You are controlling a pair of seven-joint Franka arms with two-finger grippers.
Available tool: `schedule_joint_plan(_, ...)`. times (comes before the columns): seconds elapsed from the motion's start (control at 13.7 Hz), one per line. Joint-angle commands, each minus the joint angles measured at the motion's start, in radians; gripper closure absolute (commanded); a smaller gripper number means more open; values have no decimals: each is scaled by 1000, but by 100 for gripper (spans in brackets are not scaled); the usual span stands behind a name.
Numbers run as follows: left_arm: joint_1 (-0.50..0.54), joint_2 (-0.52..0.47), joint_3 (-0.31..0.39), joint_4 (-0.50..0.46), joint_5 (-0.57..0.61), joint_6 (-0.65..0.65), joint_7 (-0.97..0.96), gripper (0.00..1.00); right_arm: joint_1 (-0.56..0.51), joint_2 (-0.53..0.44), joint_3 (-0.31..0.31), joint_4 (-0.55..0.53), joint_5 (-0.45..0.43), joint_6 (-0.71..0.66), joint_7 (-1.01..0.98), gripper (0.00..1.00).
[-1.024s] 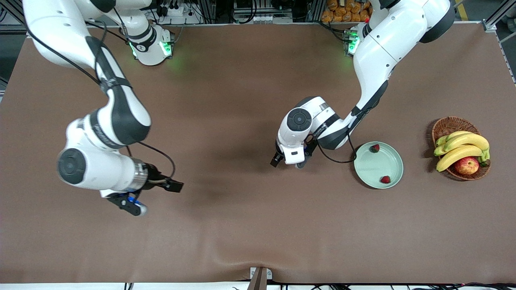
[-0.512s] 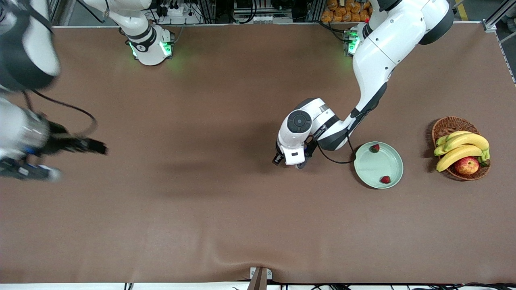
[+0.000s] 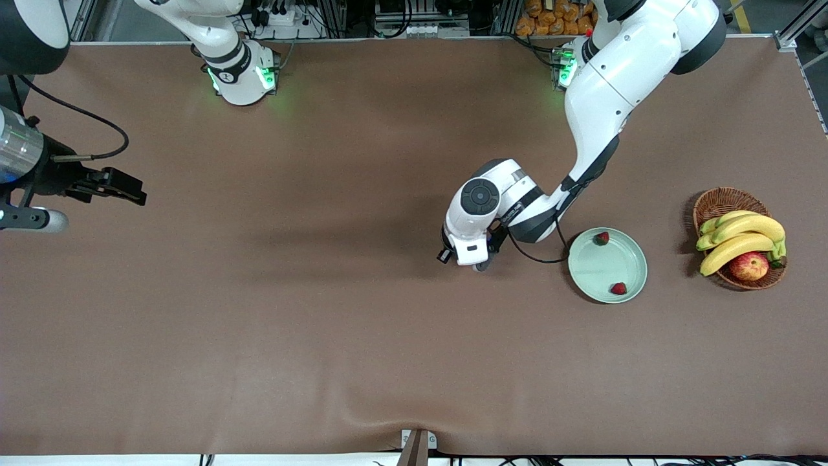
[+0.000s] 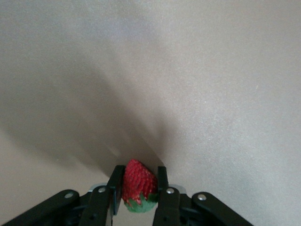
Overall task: Collect all strawberries into plate
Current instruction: 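Carry the strawberry to the plate and open the left gripper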
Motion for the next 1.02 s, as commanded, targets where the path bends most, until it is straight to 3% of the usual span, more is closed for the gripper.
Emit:
schedule_joint_plan(0.0,-13,4,6,11,11,9,-4,100,-8,-29,-17,-16,-5,9,-68,0)
schedule_joint_plan(0.15,-4,-12,6,13,11,0,2,100,-8,-79,-64,-79,6,19,-91,0)
schedule_joint_plan(0.37,48,-70,5,11,11,-44,10,100,-10,-234,-88,-330,12,174,-137,0)
schedule_joint_plan(0.51,93,-107,3,7,11,-93,74,100,-5,-221,-86,-288,10,171,-134,0)
schedule_joint_plan(0.73,171,-154,2,-33,11,-155,244,100,-2,-117,-88,-112,-2,101,-140,0)
schedule_joint_plan(0.95,266,-222,2,-101,11,-166,454,100,0,-106,-85,-79,-11,93,-136,0)
